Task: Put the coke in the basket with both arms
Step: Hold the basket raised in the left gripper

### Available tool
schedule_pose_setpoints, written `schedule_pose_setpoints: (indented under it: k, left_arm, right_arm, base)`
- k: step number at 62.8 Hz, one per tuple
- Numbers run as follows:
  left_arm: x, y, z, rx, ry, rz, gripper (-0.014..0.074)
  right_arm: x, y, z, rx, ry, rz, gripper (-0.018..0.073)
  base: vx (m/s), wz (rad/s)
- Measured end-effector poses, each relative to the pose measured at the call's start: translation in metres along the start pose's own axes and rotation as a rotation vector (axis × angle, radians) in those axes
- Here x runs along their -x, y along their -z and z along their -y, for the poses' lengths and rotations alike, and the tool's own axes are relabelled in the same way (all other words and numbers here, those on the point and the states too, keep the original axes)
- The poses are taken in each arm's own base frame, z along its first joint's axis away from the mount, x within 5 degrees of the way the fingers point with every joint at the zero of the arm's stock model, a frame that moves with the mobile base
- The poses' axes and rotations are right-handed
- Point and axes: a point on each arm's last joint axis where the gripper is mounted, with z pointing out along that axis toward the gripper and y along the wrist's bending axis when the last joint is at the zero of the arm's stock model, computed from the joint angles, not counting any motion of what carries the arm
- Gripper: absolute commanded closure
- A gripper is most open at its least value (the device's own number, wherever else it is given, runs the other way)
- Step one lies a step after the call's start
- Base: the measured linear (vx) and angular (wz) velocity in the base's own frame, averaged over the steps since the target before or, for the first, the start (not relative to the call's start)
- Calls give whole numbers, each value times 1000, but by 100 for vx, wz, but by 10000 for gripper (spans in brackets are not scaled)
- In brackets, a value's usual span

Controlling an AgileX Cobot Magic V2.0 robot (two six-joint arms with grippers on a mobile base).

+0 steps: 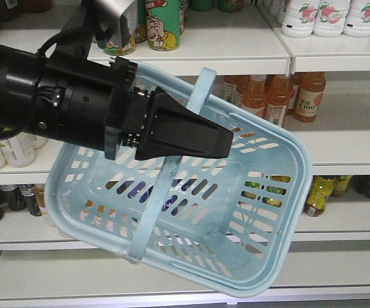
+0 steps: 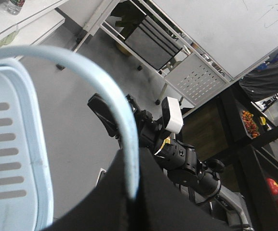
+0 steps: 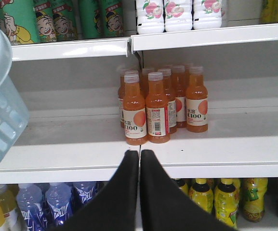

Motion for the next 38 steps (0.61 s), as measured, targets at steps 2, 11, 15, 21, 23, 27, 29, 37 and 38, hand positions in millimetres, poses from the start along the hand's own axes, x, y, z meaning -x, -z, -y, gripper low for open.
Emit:
schedule_pose_setpoints:
  k: [2,11,15,21,23,27,29,37,38]
  left_arm:
    - [0,0,0,0,0,0,603]
    - [0,0,0,0,0,0,603]
    - [0,0,0,0,0,0,603]
    - [0,0,0,0,0,0,603]
    - [0,0,0,0,0,0,603]
    - [0,0,0,0,0,0,603]
    - [0,0,0,0,0,0,603]
    - [0,0,0,1,0,0,603]
    - [0,0,0,1,0,0,603]
  right_arm:
    - [0,0,0,0,0,0,564]
    - [0,0,0,0,0,0,564]
    - [0,0,0,0,0,0,564]
    - [0,0,0,0,0,0,564]
    - [0,0,0,0,0,0,564]
    - [0,0,0,0,0,0,564]
    - [0,0,0,0,0,0,564]
    - [0,0,0,0,0,0,564]
    - [0,0,0,0,0,0,564]
  base:
    - [0,0]
    - [0,0]
    - [0,0]
    - [0,0]
    - [0,0]
    - [0,0]
    - [0,0]
    - [0,-1]
    - [-1,-3]
